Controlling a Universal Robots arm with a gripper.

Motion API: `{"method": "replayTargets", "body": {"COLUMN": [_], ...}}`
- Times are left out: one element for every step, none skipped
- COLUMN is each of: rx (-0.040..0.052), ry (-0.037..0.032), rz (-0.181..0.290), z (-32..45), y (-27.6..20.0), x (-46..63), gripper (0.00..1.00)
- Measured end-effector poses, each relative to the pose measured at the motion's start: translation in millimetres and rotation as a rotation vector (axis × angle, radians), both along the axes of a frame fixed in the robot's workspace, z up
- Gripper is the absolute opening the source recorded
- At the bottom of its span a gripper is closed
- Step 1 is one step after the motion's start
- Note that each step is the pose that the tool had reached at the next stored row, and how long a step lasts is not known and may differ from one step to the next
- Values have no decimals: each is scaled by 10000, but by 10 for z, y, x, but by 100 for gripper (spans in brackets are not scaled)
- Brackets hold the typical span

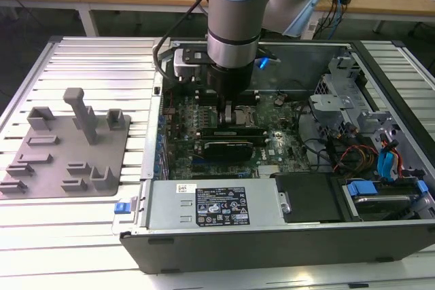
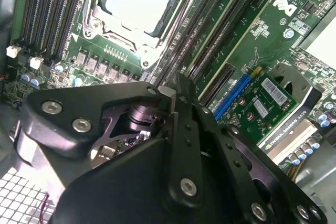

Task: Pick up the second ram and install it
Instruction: 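Press down the second ram until it locks into place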

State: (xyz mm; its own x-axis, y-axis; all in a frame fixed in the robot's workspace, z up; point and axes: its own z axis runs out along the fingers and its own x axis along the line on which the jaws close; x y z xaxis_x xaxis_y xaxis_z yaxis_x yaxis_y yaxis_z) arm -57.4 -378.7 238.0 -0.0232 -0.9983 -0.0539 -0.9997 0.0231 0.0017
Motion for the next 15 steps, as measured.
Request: {"method": "replayTargets", "body": {"rx": [1, 0, 0, 2, 0, -1, 2, 0, -1, -1, 2, 1, -2, -2, 0], "ry": [-1, -1, -1, -2, -1, -1, -2, -1, 0, 0, -1, -2, -2, -1, -2], "rz": [1, 2, 2, 2, 2, 2, 2, 1, 1, 1, 2, 1, 1, 3, 3], "z": [-12, -14, -14, -20, -30, -30, -34, -46, -47, -48, -55, -65, -71, -72, -74], "y": [0, 0, 0, 0, 0, 0, 1, 0, 0, 0, 0, 0, 0, 0, 0], "x": [-5, -7, -7, -8, -9, -9, -8, -10, -11, -10, -11, -14, -16, -16, -16], "gripper": [8, 8, 8, 8, 8, 8, 8, 8, 8, 8, 8, 8, 8, 8, 8]}}
